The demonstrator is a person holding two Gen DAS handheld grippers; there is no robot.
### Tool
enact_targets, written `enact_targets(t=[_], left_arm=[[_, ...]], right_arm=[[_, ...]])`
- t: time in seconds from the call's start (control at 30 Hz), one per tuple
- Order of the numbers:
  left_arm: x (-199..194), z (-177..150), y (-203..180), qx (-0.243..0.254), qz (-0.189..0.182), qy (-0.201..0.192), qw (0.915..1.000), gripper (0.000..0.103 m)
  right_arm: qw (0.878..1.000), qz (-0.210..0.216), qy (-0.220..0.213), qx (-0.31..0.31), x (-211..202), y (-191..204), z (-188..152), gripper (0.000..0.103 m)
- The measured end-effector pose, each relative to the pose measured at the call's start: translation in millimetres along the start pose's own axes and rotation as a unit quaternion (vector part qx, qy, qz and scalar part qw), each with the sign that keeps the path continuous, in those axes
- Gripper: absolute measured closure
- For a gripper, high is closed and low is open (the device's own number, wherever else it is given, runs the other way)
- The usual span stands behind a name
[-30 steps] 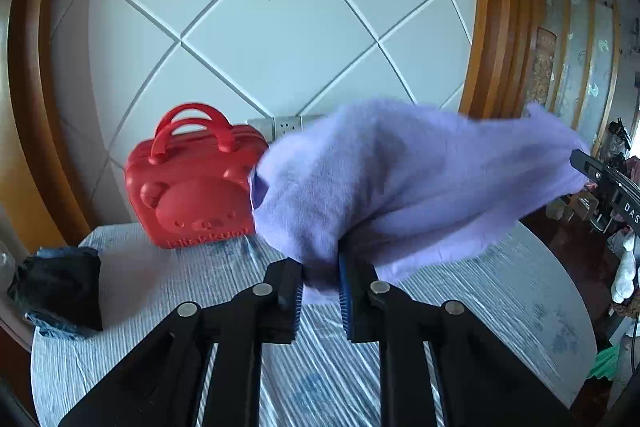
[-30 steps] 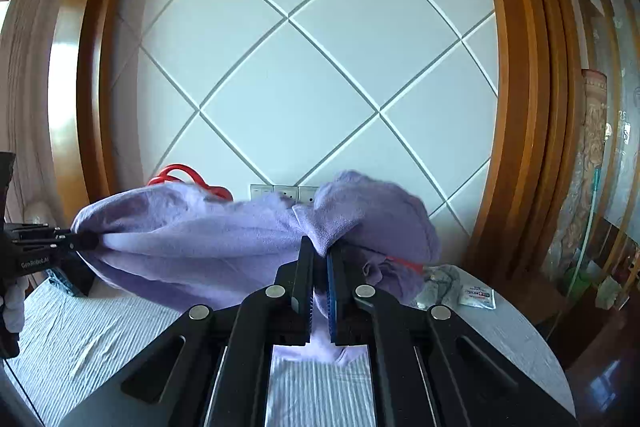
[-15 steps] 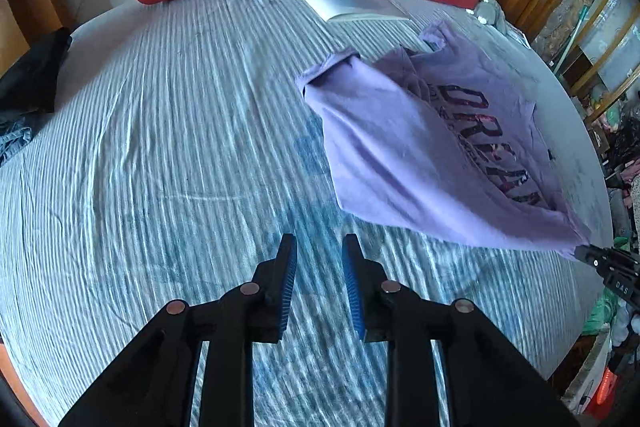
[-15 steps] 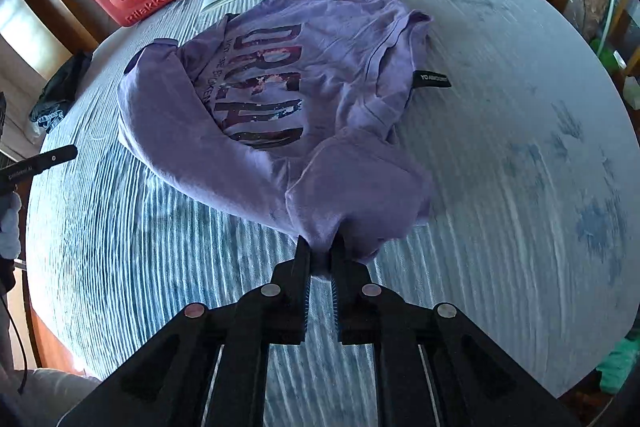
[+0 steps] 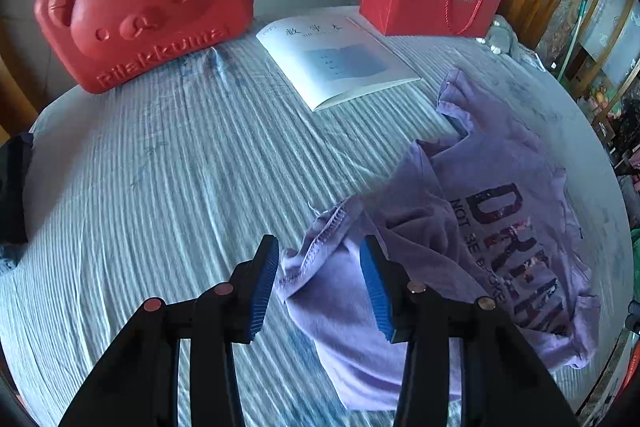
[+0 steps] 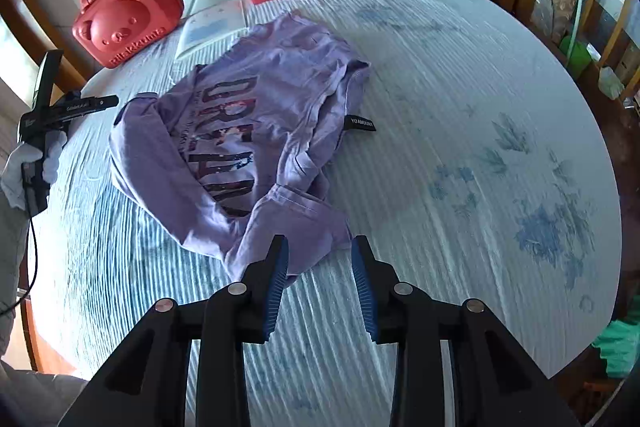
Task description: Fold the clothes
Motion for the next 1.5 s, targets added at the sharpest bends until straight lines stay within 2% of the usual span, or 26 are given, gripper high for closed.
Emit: enact_targets(t=[0.07,0.1,0.13,0.17,0.33,0.37,0.4,0.43,0.47,0.57,0.7,0.77,0.83,0.93,1.0,1.1,1.17,1.2,1.27,1.37,1.43,1.5], left_arm=[[17,-1,-2,0.004,0.001,0.017,0.9998,0.060],[25,-2,-3,0.005,0.000,0.025,0.9997,0.060],[30,-4,-4,0.007,-0.002,0.032,0.9994,0.060],[35,-7,-6,0.008,-0.004,0.039,0.9992,0.060],[34,-19,-13,0.022,-0.019,0.037,0.9989,0.061],[31,-22,-13,0.024,-0.018,0.036,0.9989,0.073],[27,-25,-13,0.029,-0.014,0.034,0.9989,0.098],[21,-26,-13,0.033,-0.011,0.030,0.9989,0.099],[14,-25,-10,0.032,-0.007,0.020,0.9992,0.099],[-13,-18,0,0.024,0.002,-0.012,0.9996,0.099],[-60,6,22,-0.001,0.013,-0.063,0.9979,0.100],[-85,28,35,-0.004,0.026,-0.094,0.9952,0.100],[-111,56,48,-0.007,0.045,-0.127,0.9908,0.100],[-171,104,72,-0.026,0.062,-0.195,0.9784,0.100],[-223,127,89,-0.044,0.066,-0.246,0.9659,0.099],[-299,137,111,-0.056,0.073,-0.316,0.9444,0.099],[-331,124,123,-0.058,0.076,-0.341,0.9350,0.099],[-342,113,128,-0.057,0.077,-0.349,0.9320,0.099],[-345,82,134,-0.050,0.079,-0.348,0.9329,0.099],[-312,18,137,-0.045,0.069,-0.313,0.9461,0.098],[-273,-33,136,-0.048,0.059,-0.271,0.9595,0.098],[-230,-84,133,-0.057,0.049,-0.220,0.9725,0.098]], right_arm=[[1.000,0.007,0.007,0.002,8,0,-1,0.069],[1.000,0.009,0.010,0.002,13,0,0,0.065],[1.000,0.009,0.014,0.004,19,-1,0,0.055],[1.000,0.008,0.017,0.006,25,-2,1,0.052],[0.998,0.024,0.045,0.031,63,-7,8,0.052],[0.998,0.027,0.054,0.034,70,-7,7,0.052],[0.997,0.030,0.061,0.029,75,-5,6,0.053],[0.997,0.033,0.065,0.020,77,-1,5,0.068],[0.997,0.026,0.068,0.009,78,2,4,0.090],[0.998,-0.004,0.056,-0.022,64,7,6,0.094],[0.998,-0.034,-0.017,-0.043,18,9,36,0.095],[0.994,-0.049,-0.062,-0.070,-8,15,69,0.095],[0.985,-0.070,-0.118,-0.103,-38,27,117,0.096],[0.963,-0.084,-0.222,-0.127,-97,56,187,0.097],[0.940,-0.086,-0.301,-0.134,-148,79,226,0.097],[0.906,-0.070,-0.391,-0.146,-220,114,246,0.097],[0.893,-0.057,-0.417,-0.158,-247,133,237,0.097],[0.895,-0.051,-0.413,-0.158,-244,136,225,0.097],[0.910,-0.042,-0.385,-0.149,-219,133,189,0.097],[0.930,-0.029,-0.342,-0.135,-181,128,134,0.097],[0.941,-0.019,-0.313,-0.126,-157,125,97,0.097],[0.958,-0.006,-0.271,-0.090,-121,110,52,0.097]])
Point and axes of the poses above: each gripper's, at about its wrist camera, not at the fingertips, and x roughly the way its jaws point, y to its left, z to its top, the point moved 9 cm from there along x, roughly the way its jaws point, and after that the axes turned 7 degrees about z, right-handed, at the moved point
